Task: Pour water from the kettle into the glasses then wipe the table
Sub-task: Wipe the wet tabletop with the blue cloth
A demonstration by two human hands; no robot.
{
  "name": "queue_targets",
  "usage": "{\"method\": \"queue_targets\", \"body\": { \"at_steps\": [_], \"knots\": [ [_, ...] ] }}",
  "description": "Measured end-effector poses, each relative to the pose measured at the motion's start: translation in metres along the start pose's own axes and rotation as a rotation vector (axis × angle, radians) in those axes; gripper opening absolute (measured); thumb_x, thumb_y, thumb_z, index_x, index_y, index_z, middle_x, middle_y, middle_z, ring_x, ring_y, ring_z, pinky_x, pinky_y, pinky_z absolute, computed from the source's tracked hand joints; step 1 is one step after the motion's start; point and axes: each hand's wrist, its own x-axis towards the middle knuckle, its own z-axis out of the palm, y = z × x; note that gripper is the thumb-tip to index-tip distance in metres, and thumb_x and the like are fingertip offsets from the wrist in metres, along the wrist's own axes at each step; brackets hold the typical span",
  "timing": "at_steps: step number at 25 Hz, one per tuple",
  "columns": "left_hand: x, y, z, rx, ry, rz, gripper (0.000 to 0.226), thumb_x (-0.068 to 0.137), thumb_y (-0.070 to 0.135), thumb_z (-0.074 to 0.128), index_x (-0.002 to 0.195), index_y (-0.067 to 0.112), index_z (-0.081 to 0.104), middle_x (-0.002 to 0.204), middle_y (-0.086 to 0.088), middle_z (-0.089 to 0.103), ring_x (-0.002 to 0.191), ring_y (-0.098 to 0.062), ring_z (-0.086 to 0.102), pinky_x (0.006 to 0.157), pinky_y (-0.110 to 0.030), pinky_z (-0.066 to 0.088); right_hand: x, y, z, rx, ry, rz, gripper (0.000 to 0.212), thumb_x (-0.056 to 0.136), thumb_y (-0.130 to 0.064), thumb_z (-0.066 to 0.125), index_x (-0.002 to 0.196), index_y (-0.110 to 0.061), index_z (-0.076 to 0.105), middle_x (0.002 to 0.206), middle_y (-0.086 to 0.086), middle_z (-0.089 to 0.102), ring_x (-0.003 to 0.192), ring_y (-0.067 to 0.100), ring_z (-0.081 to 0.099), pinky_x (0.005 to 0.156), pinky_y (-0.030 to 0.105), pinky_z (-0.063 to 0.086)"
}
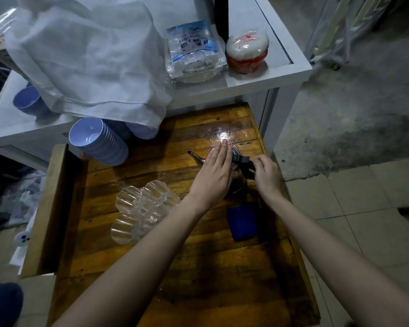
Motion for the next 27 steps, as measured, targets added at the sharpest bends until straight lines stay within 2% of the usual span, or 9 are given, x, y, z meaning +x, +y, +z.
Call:
{"method": "queue_targets", "body": {
  "at_steps": [2, 4, 6, 9, 13, 16, 18, 22, 27],
  "knots": [
    [-0.012, 0.006, 0.002, -0.063, 0.046, 0.002, 0.059, 0.104, 0.033, 0.023, 0.153, 0.008, 0.000, 0.162, -0.012, -0.005, 0.150, -0.022, -0.008, 0.123, -0.040, 0.007, -0.023, 0.018, -0.010, -0.120, 0.099, -0.053, 0.027, 0.101, -0.030, 0.047, 0.105, -0.009, 0.062, 0.106, 0.008, 0.059, 0.099, 0.021, 0.050, 0.082, 0.028, 0.037],
    [-0.042, 0.016, 0.009, -0.173, 0.105, 0.004, 0.058, 0.103, 0.028, 0.029, 0.153, 0.010, 0.005, 0.162, -0.010, 0.000, 0.150, -0.019, -0.004, 0.123, -0.037, 0.005, -0.063, 0.044, -0.017, -0.285, 0.081, -0.164, 0.028, 0.099, -0.032, 0.048, 0.110, -0.009, 0.060, 0.110, 0.007, 0.057, 0.102, 0.022, 0.051, 0.083, 0.024, 0.034],
    [-0.086, 0.028, 0.024, -0.279, 0.136, -0.003, 0.055, 0.102, 0.025, 0.032, 0.152, 0.010, 0.015, 0.161, -0.008, 0.011, 0.150, -0.017, 0.005, 0.123, -0.035, 0.009, -0.100, 0.074, -0.014, -0.576, -0.128, -0.326, 0.038, 0.096, -0.036, 0.049, 0.123, -0.010, 0.058, 0.127, 0.010, 0.056, 0.117, 0.028, 0.053, 0.096, 0.033, 0.041],
    [-0.157, 0.030, 0.057, -0.318, 0.058, -0.061, 0.053, 0.103, 0.029, 0.031, 0.152, 0.014, 0.020, 0.161, -0.003, 0.016, 0.149, -0.012, 0.012, 0.122, -0.035, 0.017, -0.121, 0.098, -0.001, -0.868, -0.348, -0.468, 0.063, 0.095, -0.042, 0.052, 0.150, -0.014, 0.038, 0.159, 0.018, 0.030, 0.146, 0.035, 0.029, 0.118, 0.046, 0.019],
    [-0.248, 0.015, 0.105, -0.391, 0.015, -0.288, 0.057, 0.101, 0.041, 0.023, 0.153, 0.022, 0.012, 0.162, 0.006, 0.005, 0.149, -0.006, 0.004, 0.122, -0.033, 0.015, -0.118, 0.099, 0.015, -0.987, -0.431, -0.404, 0.080, 0.095, -0.064, 0.036, 0.159, -0.026, 0.007, 0.166, 0.018, 0.002, 0.152, 0.036, -0.003, 0.119, 0.052, -0.002],
    [-0.319, 0.008, 0.128, -0.480, 0.027, -0.472, 0.059, 0.099, 0.047, 0.023, 0.152, 0.027, 0.004, 0.158, 0.015, -0.007, 0.146, 0.003, -0.008, 0.122, -0.025, 0.002, -0.135, 0.099, 0.030, -1.005, -0.361, -0.368, 0.082, 0.093, -0.067, 0.031, 0.159, -0.023, 0.009, 0.164, 0.021, 0.010, 0.151, 0.041, 0.004, 0.120, 0.057, 0.007],
    [-0.361, -0.005, 0.141, -0.451, 0.062, -0.546, 0.061, 0.100, 0.046, 0.024, 0.154, 0.022, 0.010, 0.160, 0.010, -0.003, 0.147, 0.000, -0.006, 0.121, -0.023, 0.001, -0.160, 0.100, 0.041, -1.009, -0.340, -0.384, 0.083, 0.092, -0.067, 0.028, 0.159, -0.022, 0.010, 0.164, 0.021, 0.009, 0.151, 0.042, 0.005, 0.121, 0.057, 0.008],
    [-0.414, -0.054, 0.158, -0.370, 0.157, -0.662, 0.064, 0.100, 0.048, 0.021, 0.153, 0.012, 0.016, 0.162, -0.002, 0.009, 0.150, -0.013, 0.005, 0.122, -0.027, 0.001, -0.209, 0.110, 0.056, -0.990, -0.309, -0.358, 0.082, 0.093, -0.067, 0.025, 0.159, -0.023, 0.006, 0.166, 0.018, 0.002, 0.152, 0.038, -0.001, 0.122, 0.055, 0.006],
    [-0.439, -0.128, 0.160, -0.321, 0.296, -0.783, 0.065, 0.099, 0.045, 0.028, 0.152, 0.010, 0.017, 0.162, -0.007, 0.011, 0.150, -0.017, 0.004, 0.122, -0.038, 0.005, -0.248, 0.118, 0.051, -1.036, -0.306, -0.342, 0.080, 0.094, -0.065, 0.023, 0.159, -0.024, 0.004, 0.166, 0.015, -0.001, 0.152, 0.035, -0.005, 0.121, 0.052, -0.001]
  ]
}}
